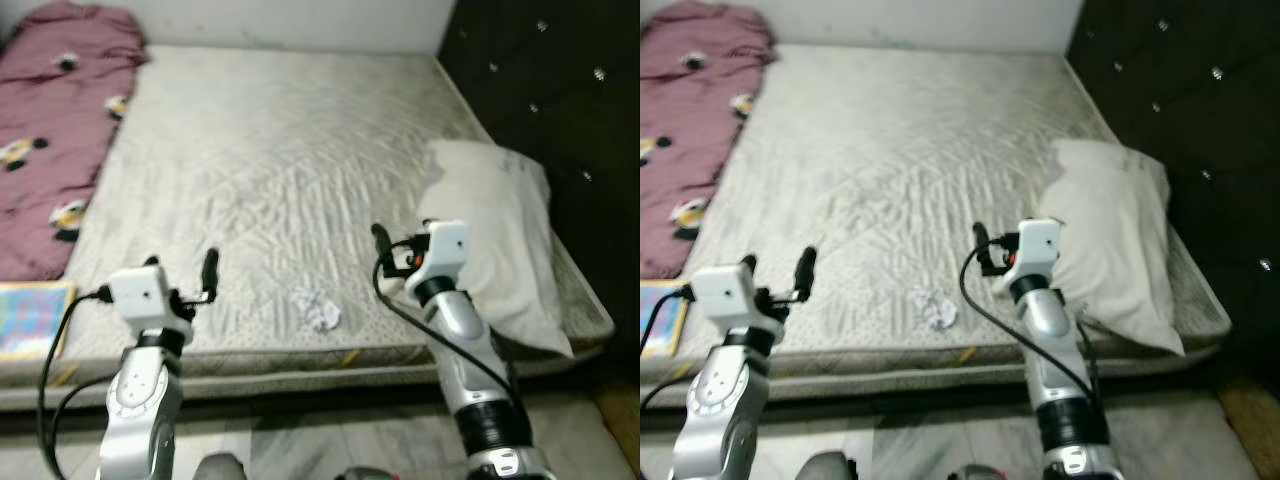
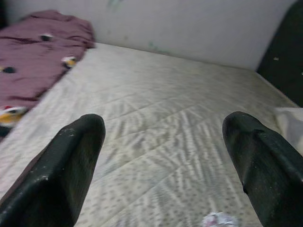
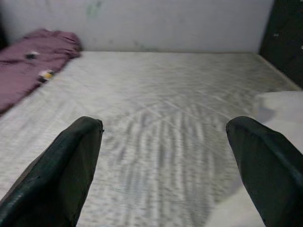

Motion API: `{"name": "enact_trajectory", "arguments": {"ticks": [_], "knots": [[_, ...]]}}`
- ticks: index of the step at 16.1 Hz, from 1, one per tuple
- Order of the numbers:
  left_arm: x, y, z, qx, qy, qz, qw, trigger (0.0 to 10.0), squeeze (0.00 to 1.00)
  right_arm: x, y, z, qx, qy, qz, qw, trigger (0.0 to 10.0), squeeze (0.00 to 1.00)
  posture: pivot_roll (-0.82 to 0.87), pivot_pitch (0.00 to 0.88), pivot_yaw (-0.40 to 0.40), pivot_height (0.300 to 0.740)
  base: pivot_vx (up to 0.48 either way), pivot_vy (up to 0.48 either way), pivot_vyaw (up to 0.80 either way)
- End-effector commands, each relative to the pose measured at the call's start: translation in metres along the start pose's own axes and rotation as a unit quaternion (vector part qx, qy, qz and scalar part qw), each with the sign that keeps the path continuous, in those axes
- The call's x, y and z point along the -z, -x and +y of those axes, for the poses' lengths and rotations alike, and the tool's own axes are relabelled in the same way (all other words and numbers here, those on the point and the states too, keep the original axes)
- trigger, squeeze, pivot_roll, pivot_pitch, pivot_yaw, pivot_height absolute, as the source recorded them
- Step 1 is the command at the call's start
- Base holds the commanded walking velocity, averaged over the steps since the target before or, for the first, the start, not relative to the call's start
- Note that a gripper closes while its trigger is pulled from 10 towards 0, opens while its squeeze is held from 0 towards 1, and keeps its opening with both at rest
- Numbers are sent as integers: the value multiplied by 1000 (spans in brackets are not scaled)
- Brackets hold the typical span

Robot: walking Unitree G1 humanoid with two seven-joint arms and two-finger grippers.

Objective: Clean up the room

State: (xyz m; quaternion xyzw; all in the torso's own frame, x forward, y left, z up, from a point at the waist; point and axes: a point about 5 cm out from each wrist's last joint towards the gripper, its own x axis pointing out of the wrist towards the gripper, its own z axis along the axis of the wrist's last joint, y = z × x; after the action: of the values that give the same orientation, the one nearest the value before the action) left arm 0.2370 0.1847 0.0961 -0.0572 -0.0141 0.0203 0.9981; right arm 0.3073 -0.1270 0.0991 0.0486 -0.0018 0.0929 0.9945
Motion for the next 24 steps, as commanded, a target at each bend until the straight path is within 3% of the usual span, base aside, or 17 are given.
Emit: {"name": "enact_trajectory", "arguments": {"ticks": [1, 4, 13, 24], "knots": [[0, 1, 1, -2, -2, 4, 1000, 10000, 0, -3, -1, 1, -2, 2, -4, 1000, 10000, 0, 28, 44, -64, 740, 0, 0, 0], [1, 1, 2, -6, -4, 9, 1000, 10000, 0, -3, -1, 0, -2, -2, -2, 1000, 10000, 0, 29, 46, -63, 735, 0, 0, 0], [4, 1, 8, -43, 8, 21, 999, 10000, 0, -2, -1, 2, -12, -3, 2, 1000, 10000, 0, 29, 48, -68, 620, 0, 0, 0], [1, 0, 7, -41, 27, 19, 999, 10000, 0, -3, -5, 7, -31, 8, 11, 999, 10000, 0, 22, 81, -77, 620, 0, 0, 0]]}}
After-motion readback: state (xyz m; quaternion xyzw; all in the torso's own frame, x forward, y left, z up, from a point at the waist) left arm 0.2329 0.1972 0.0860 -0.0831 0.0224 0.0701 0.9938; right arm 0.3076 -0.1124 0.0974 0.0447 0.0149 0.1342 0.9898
